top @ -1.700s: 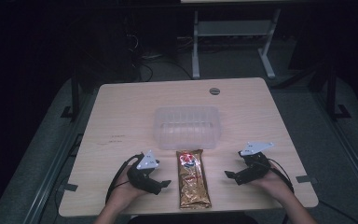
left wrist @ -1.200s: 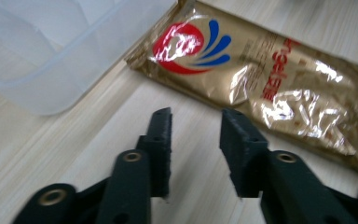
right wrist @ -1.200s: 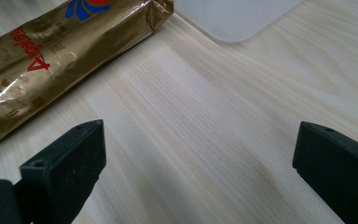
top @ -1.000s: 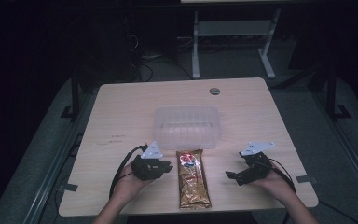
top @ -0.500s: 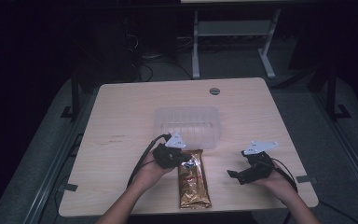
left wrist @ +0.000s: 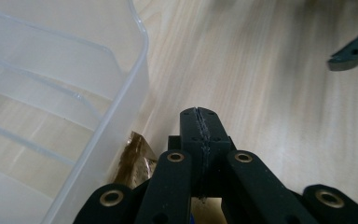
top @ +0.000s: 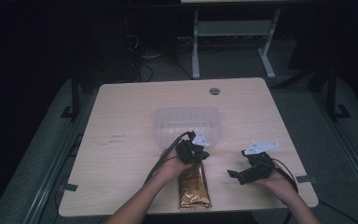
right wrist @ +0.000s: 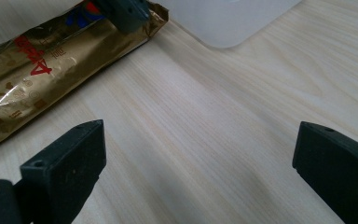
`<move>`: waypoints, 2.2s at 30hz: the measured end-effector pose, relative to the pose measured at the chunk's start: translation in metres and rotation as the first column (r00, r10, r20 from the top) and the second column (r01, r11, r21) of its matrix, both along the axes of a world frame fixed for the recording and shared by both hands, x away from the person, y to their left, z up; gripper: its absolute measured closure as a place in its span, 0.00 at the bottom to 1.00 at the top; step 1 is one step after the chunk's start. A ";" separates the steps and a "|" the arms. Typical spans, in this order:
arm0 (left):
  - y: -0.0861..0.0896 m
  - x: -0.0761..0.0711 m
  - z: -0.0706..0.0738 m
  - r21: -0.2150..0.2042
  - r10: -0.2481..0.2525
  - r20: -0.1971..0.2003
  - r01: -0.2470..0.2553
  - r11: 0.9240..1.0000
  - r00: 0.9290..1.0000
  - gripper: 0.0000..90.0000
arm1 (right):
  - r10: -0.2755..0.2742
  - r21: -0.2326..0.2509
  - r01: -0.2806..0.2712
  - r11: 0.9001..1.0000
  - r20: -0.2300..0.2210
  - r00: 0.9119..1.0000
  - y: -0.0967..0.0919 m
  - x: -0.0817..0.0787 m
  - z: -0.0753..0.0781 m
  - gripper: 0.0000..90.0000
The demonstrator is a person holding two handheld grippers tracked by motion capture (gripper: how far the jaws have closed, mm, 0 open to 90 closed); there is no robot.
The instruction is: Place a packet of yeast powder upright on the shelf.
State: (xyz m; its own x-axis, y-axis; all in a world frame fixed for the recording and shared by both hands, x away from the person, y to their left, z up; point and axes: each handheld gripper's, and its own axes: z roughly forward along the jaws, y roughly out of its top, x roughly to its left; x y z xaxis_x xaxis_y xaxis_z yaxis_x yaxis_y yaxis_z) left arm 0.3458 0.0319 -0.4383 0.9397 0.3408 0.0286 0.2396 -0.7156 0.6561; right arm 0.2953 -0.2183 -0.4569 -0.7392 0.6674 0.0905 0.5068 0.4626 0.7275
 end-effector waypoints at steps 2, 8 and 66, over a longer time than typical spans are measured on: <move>-0.001 0.001 -0.001 0.012 0.001 0.004 -0.001 1.000 1.000 1.00 | 0.001 0.002 -0.001 1.000 0.000 1.000 0.000 0.000 0.000 0.02; 0.004 0.005 -0.004 0.041 0.020 -0.005 -0.020 0.999 1.000 1.00 | 0.005 0.003 -0.005 1.000 -0.001 1.000 0.000 0.000 0.000 0.03; 0.197 -0.100 0.013 -0.060 0.280 -0.120 -0.288 0.956 0.953 1.00 | 0.011 -0.007 -0.011 1.000 -0.005 1.000 0.006 -0.001 -0.001 0.03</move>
